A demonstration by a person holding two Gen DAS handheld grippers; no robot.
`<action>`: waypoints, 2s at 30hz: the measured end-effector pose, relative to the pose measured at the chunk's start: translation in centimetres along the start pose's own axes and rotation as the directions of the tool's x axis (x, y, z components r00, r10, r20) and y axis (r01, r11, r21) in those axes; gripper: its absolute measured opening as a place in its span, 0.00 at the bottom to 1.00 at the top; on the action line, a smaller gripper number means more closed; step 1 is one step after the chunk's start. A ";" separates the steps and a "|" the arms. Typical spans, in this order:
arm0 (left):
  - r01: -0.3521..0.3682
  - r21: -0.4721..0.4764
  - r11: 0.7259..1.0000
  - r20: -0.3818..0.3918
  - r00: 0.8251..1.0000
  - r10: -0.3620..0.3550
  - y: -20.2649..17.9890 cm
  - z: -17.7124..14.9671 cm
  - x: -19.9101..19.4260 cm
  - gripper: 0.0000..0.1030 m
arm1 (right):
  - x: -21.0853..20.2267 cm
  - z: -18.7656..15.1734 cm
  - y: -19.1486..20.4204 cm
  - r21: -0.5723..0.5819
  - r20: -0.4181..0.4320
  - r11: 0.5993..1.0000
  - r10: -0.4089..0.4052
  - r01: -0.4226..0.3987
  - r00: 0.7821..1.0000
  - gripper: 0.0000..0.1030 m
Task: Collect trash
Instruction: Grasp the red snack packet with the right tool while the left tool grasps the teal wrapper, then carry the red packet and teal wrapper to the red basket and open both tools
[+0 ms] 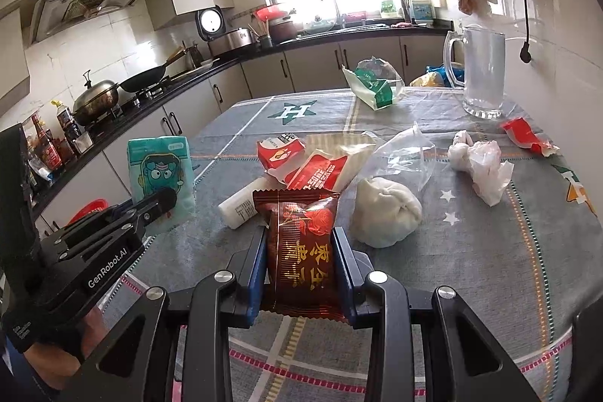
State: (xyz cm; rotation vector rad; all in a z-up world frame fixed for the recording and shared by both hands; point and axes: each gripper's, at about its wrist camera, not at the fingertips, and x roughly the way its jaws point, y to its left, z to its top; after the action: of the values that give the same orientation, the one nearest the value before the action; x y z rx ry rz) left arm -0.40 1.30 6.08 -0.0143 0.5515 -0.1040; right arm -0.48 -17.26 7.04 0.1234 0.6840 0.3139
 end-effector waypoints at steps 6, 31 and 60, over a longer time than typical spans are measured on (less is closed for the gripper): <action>-0.009 0.006 1.000 -0.001 1.000 0.009 -0.1 -0.1 0.1 0.13 | 0.1 0.0 -0.1 0.000 -0.001 1.000 0.001 -0.001 1.000 0.35; -0.014 0.003 1.000 0.001 1.000 0.014 0.1 -0.1 0.2 0.13 | -0.1 -0.1 0.1 -0.006 0.000 1.000 0.003 -0.003 1.000 0.35; -0.038 -0.119 0.992 0.048 0.998 0.044 6.8 -0.2 -7.1 0.13 | -1.2 -0.2 3.8 0.025 -0.051 0.993 0.113 -0.111 0.992 0.35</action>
State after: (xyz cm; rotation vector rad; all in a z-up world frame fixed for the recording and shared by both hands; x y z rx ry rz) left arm -5.92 8.82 9.33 -0.1207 0.5064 -0.0308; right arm -2.45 -14.04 8.40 0.1752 0.7336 0.4187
